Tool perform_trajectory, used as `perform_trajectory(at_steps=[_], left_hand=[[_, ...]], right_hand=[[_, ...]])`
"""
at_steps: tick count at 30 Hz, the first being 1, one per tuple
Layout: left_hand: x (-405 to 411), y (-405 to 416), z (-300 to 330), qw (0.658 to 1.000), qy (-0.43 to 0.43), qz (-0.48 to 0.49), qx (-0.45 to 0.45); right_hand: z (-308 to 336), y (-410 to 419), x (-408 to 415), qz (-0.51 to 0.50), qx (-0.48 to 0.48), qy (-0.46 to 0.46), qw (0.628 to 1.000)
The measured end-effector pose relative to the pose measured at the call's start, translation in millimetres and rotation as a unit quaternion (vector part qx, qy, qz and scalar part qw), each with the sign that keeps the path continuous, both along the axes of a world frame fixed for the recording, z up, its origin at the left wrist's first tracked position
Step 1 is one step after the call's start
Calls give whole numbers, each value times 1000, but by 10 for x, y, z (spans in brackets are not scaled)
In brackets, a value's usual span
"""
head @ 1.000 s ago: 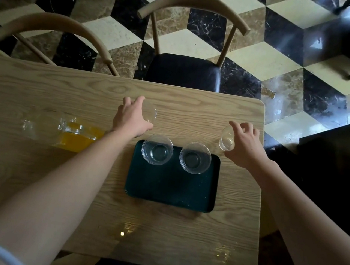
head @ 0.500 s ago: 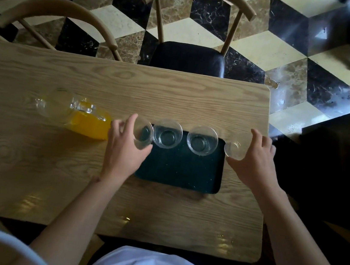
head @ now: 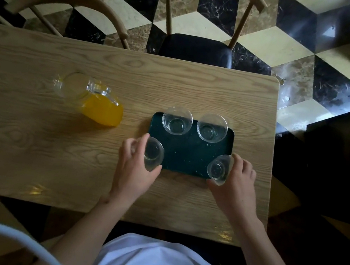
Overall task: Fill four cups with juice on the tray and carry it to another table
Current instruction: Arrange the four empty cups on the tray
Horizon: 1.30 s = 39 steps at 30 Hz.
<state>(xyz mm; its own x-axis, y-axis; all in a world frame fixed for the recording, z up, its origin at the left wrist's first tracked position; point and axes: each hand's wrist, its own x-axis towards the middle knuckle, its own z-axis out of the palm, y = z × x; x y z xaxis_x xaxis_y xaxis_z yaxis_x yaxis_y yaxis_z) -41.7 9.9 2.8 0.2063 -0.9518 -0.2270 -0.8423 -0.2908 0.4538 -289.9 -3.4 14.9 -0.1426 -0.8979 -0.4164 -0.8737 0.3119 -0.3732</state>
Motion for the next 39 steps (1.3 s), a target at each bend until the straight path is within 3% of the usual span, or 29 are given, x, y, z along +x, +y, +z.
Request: perform_trajectory(at_steps=[8, 39], left_hand=[[-258, 64, -155, 996, 41, -75, 27], [-299, -249, -436, 993, 69, -83, 49]], right_hand=[[-71, -75, 177, 65, 11, 2, 998], [-299, -225, 423, 98, -5, -3, 995]])
